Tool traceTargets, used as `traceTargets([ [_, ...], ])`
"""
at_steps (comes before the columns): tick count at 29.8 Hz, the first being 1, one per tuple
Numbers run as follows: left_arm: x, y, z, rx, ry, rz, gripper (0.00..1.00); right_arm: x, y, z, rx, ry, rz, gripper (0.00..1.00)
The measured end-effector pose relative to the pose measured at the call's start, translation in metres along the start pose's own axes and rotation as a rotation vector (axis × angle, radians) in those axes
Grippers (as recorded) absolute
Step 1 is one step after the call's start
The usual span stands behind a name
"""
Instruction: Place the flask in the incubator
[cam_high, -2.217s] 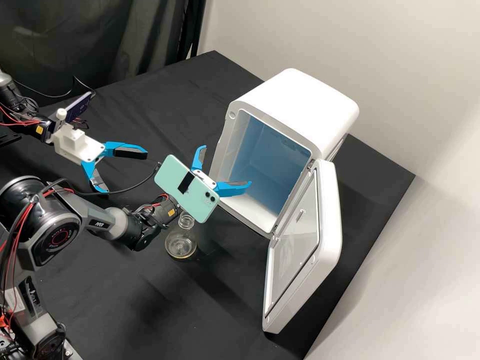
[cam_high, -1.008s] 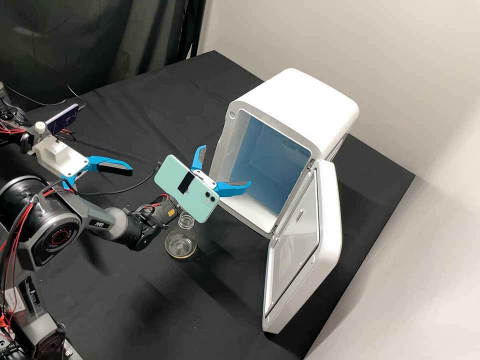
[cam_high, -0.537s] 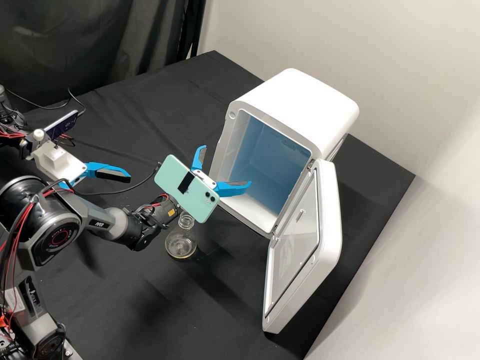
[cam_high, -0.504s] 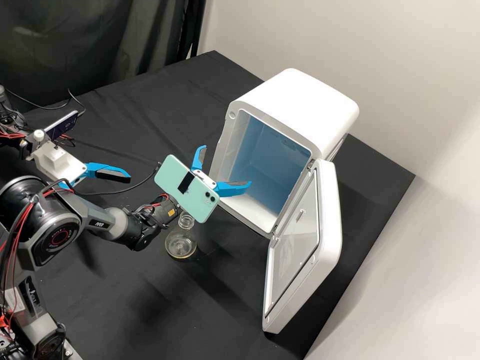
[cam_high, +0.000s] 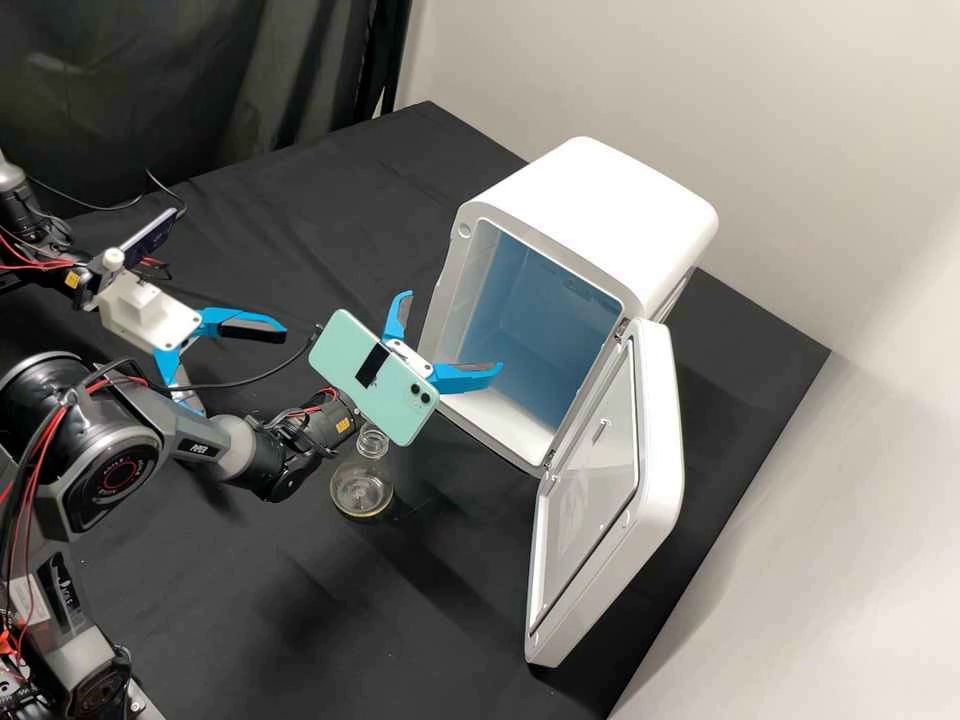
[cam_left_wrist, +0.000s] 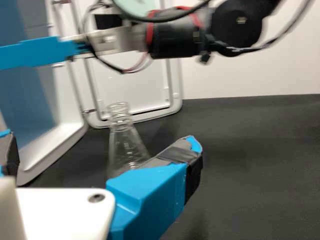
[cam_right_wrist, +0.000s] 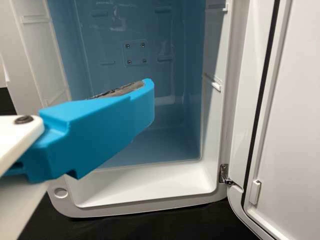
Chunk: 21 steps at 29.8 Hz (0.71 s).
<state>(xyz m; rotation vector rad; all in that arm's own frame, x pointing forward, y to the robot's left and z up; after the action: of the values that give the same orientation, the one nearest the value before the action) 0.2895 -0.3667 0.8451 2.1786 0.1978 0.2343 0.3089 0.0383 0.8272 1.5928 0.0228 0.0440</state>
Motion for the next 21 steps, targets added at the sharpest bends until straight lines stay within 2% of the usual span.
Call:
traceTargets([
  [6, 0.002, 0.0019, -0.011, -0.003, 0.035, 0.009, 1.00, 0.000, 0.000, 0.000, 0.000, 0.000, 0.000, 1.00],
  [14, 0.004, 0.0009, -0.020, -0.005, 0.063, 0.006, 1.00, 0.000, 0.000, 0.000, 0.000, 0.000, 0.000, 1.00],
  [21, 0.004, 0.0011, -0.021, -0.007, 0.067, 0.007, 1.00, 0.000, 0.000, 0.000, 0.000, 0.000, 0.000, 1.00],
])
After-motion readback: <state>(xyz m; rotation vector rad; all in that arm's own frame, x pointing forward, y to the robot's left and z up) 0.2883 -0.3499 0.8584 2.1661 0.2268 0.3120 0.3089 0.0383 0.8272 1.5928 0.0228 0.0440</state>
